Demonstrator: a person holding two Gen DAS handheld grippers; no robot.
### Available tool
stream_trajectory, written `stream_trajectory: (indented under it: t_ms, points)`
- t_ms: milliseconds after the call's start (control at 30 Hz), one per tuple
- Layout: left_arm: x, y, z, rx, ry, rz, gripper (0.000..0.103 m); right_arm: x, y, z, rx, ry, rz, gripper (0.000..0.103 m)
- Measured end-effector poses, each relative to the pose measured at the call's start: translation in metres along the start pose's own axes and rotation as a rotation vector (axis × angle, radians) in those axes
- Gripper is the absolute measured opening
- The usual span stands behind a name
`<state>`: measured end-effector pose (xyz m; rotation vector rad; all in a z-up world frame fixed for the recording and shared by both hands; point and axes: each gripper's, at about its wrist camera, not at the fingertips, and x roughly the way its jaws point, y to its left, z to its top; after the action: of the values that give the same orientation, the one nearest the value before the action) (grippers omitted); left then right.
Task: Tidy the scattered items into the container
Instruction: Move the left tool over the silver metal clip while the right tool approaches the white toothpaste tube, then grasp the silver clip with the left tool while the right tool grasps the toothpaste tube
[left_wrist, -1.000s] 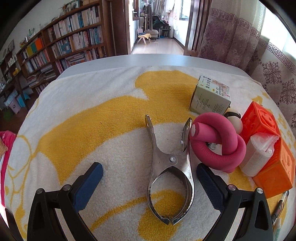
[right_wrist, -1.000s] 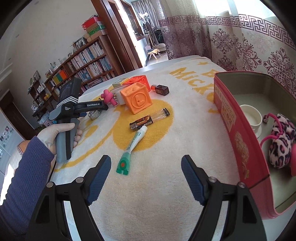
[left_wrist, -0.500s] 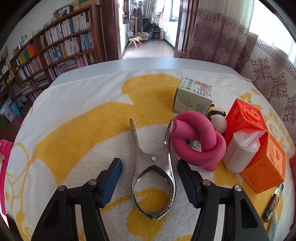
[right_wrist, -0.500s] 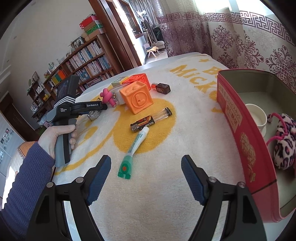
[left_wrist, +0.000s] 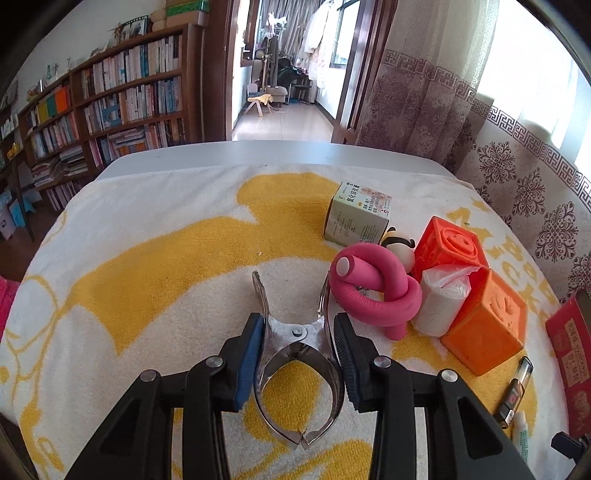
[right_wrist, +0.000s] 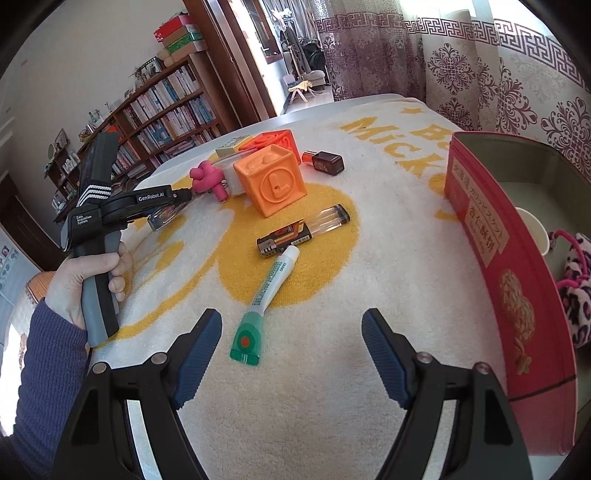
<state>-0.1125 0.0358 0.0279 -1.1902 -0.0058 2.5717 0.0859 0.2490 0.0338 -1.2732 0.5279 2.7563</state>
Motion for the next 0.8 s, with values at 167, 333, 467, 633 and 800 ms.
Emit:
stream_trajectory:
  t_ms: [167, 333, 467, 633, 800]
  points:
    - [-0.025, 0.004, -0.008, -0.026, -0.040, -0.075, 0.018, 0.013, 0.016, 0.011, -0.053, -0.009, -0.057, 0.081]
    - [-0.013, 0.012, -0.013, -0.045, -0.010, -0.043, 0.018, 0.036, 0.027, 0.018, -0.111, 0.037, -0.127, 0.071]
    - [-0.007, 0.025, -0.013, -0.121, 0.011, -0.046, 0.054, 0.044, 0.026, 0.017, -0.112, 0.045, -0.151, 0.071]
    - [-0.017, 0.019, -0.013, -0.107, -0.045, -0.054, 0.087, 0.043, 0.026, 0.016, -0.107, 0.034, -0.152, 0.071]
    - [-0.003, -0.006, -0.017, 0.009, 0.008, -0.035, 0.087, 0.042, 0.029, 0.016, -0.139, 0.025, -0.197, 0.023]
